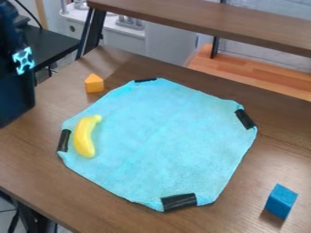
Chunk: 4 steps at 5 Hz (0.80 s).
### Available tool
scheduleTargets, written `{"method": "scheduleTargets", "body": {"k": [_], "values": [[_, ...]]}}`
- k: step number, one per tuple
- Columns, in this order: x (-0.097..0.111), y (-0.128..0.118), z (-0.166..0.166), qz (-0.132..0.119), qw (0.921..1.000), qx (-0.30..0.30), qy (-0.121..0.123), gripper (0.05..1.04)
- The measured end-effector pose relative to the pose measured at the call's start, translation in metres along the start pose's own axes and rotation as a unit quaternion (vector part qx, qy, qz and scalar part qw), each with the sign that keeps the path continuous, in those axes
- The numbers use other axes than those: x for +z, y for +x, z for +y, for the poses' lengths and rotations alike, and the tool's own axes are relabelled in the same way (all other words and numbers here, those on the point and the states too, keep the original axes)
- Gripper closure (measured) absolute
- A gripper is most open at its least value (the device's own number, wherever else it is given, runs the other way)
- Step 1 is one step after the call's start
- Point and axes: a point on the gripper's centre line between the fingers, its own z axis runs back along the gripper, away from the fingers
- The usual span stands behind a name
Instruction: Fold the cloth from bottom right to top left
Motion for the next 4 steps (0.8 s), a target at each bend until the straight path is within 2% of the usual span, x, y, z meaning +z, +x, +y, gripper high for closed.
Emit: {"method": "scheduleTargets", "body": {"k": [1, 2, 3, 4], "values": [[-0.004, 0.000, 0.001, -0.001, 0.9999, 0.012, 0.008, 0.084], [-0.022, 0.016, -0.020, -0.095, 0.9912, 0.070, 0.060, 0.084], [-0.038, 0.044, -0.039, -0.182, 0.9734, 0.107, 0.090, 0.084], [-0.061, 0.084, -0.055, -0.204, 0.9673, 0.121, 0.091, 0.084]]}}
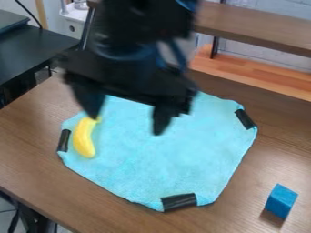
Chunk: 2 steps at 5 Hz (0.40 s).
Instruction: Fold the cloth from bottom right to top left
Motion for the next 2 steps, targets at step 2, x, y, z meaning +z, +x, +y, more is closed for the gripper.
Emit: {"method": "scheduleTargets", "body": {"k": [2], "values": [[-0.058, 0.065, -0.049, 0.004, 0.9954, 0.092, -0.025, 0.084]]}}
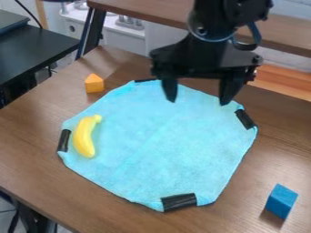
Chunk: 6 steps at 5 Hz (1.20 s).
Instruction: Fold the cloth from bottom right to top left
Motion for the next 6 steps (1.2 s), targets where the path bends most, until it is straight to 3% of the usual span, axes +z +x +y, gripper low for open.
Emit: {"method": "scheduleTargets", "body": {"k": [1, 2, 3, 4, 6], "values": [[-0.026, 0.016, -0.030, -0.003, 0.9991, 0.040, -0.016, 0.084], [-0.053, 0.034, -0.052, -0.038, 0.9974, 0.060, -0.010, 0.084], [-0.084, 0.040, -0.068, -0.074, 0.9954, 0.061, 0.010, 0.084], [-0.111, 0.047, -0.082, -0.087, 0.9939, 0.063, 0.025, 0.084], [-0.163, 0.060, -0.095, -0.074, 0.9924, 0.085, 0.049, 0.084]]}}
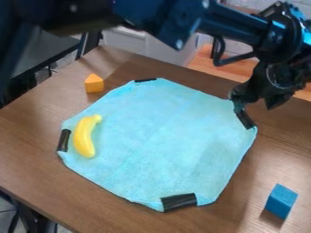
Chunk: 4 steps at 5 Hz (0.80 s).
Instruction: Fold the cloth from bottom right to top left
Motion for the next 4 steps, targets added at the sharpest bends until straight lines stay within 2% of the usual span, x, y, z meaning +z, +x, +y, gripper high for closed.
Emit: {"method": "scheduleTargets", "body": {"k": [1, 2, 3, 4], "values": [[-0.021, -0.006, -0.007, 0.001, 0.9999, -0.007, 0.011, 0.084], [-0.042, -0.012, 0.000, 0.006, 0.9993, -0.010, 0.037, 0.084], [-0.051, -0.012, 0.002, 0.006, 0.9984, -0.005, 0.055, 0.084], [-0.054, -0.014, 0.001, 0.009, 0.9982, -0.003, 0.059, 0.093]]}}
